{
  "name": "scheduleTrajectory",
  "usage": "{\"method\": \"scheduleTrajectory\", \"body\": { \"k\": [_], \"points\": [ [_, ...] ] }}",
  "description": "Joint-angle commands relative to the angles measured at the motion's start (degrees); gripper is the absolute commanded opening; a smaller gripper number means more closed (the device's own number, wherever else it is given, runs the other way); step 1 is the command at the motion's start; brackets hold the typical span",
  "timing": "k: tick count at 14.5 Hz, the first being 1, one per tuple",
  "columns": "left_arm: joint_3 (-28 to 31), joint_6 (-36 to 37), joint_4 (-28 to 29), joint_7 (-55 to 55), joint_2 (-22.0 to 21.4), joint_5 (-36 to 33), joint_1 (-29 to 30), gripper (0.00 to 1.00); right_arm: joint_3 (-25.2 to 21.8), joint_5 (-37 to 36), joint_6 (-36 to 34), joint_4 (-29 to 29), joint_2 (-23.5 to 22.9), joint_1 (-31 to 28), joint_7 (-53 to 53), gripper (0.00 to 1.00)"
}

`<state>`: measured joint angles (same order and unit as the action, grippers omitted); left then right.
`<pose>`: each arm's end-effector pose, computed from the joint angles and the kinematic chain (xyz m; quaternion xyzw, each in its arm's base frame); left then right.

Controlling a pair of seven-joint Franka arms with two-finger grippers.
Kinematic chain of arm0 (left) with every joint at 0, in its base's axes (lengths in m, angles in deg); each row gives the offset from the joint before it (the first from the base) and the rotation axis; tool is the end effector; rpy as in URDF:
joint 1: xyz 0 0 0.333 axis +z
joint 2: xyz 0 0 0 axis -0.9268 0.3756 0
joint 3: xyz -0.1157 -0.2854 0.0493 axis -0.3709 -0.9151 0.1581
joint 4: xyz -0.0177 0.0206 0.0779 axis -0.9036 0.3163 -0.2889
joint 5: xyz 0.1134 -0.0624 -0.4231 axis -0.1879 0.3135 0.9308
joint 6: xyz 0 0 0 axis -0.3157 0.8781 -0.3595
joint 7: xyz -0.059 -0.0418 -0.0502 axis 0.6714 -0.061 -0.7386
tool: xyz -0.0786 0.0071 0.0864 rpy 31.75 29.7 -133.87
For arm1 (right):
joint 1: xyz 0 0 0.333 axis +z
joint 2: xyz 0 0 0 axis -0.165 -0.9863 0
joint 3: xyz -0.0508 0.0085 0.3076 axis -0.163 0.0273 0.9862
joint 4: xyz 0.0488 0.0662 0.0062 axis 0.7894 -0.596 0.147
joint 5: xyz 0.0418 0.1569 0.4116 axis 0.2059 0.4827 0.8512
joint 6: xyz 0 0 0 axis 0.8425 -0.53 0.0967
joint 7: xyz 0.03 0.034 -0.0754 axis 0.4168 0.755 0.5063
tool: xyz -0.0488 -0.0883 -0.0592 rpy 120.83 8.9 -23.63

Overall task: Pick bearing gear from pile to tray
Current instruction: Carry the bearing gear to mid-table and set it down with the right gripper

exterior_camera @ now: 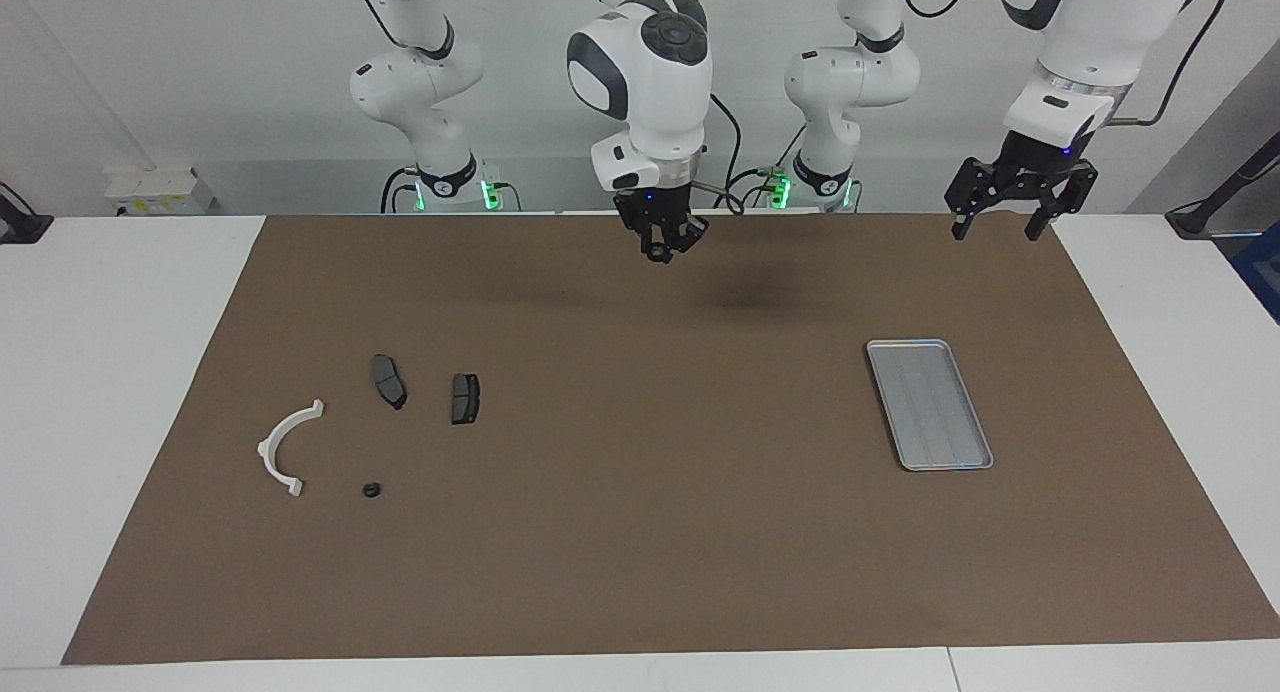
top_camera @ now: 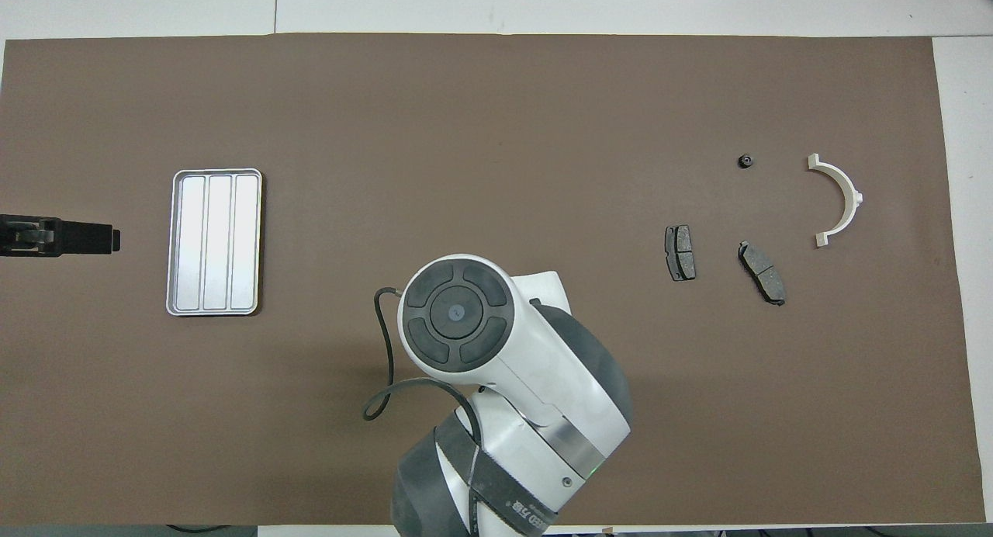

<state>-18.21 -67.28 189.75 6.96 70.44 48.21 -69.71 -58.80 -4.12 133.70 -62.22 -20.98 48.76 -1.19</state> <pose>0.5652 -0.0302 0.6077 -0.9962 0.0563 -0.0662 0.0018 0.4825 0.4537 0.4397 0.9614 -0.2729 -0.0311 0.0135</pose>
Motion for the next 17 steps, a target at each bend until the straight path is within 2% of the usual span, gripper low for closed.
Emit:
{"method": "scheduleTrajectory", "body": {
  "k": [1,5,8,12,17],
  "points": [
    [0.0,0.1,1.0,-0.7,-0.9,0.2,0.1,1.0,-0.3,1.3,5.0,-4.1,-0.3,0.5,-1.2,0.0],
    [0.0,0.1,1.0,-0.7,-0.9,0.2,0.1,1.0,-0.3,1.2,14.6,-11.1,-0.8,0.7,-1.4,0.0],
    [0.0,0.1,1.0,-0.7,-0.9,0.2,0.1,1.0,-0.3,0.7,15.8,-11.4,-3.1,0.8,-1.4,0.0],
    [0.0,0.1,1.0,-0.7,-0.9,0.3,0.1,1.0,-0.5,-0.1,22.1,-10.7,-9.5,3.0,-2.6,0.0],
    [0.0,0.1,1.0,-0.7,-0.9,0.2,0.1,1.0,-0.4,-0.8,24.9,-10.7,-10.9,3.0,-3.0,0.0]
  ]
}}
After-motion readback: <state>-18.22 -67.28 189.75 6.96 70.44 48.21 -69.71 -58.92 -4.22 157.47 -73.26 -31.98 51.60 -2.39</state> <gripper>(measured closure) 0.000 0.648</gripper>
